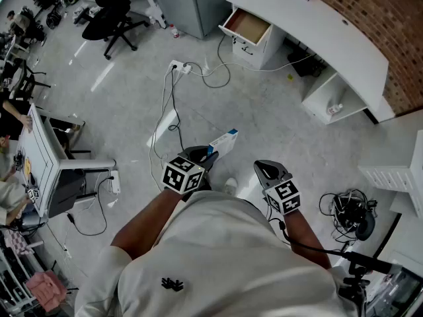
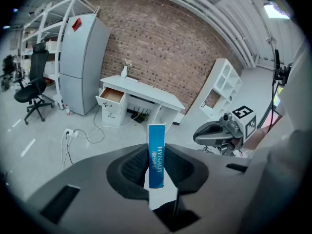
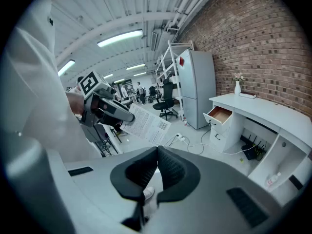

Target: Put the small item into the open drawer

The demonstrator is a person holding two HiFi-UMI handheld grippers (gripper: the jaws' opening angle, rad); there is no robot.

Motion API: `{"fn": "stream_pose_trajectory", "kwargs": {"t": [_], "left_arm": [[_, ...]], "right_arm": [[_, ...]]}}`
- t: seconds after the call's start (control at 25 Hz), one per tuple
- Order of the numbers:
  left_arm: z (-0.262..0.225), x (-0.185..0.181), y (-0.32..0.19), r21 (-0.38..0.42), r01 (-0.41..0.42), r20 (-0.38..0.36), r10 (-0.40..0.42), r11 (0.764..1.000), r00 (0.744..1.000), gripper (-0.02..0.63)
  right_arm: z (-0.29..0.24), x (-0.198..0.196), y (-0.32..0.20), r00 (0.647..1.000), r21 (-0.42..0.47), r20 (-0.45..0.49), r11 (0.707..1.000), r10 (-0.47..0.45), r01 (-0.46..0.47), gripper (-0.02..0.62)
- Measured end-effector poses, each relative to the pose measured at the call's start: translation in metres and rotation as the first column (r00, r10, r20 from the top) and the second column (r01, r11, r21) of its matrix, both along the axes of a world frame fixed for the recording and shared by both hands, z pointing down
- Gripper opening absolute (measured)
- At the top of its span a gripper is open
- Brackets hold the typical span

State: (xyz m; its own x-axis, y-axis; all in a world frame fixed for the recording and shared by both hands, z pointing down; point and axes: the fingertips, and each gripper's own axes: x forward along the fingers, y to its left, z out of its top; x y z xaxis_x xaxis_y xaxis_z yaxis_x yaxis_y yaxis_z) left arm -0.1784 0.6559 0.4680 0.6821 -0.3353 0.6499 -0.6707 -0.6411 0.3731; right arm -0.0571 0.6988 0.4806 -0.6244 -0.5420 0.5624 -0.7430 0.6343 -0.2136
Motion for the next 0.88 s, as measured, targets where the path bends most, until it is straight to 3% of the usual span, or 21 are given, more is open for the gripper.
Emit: {"fn": "stream_pose_trajectory", "kwargs": {"t": [0.36, 0.56, 0.88], "left_arm": [[0.016, -0.048, -0.067, -0.006, 0.019, -0.041, -0.02, 1.0, 0.999, 0.094], [0.019, -0.057, -0.151, 0.001, -0.024, -0.074, 0.024, 1.0, 0.997, 0.094], [0.012, -0.099, -0.293, 0.016, -0.096, -0.093, 0.097, 0.995, 0.991, 0.094]], "right_arm": [[0.013, -0.037, -0.056, 0.999, -0.003, -0.044, 1.0, 0.008, -0.008, 0.029], [0.013, -0.051, -0.126, 0.994, -0.033, -0.061, 0.995, 0.088, -0.09, 0.029], [-0.013, -0.1, -0.268, 0.984, 0.023, -0.099, 0.989, 0.148, -0.146, 0.05]]}}
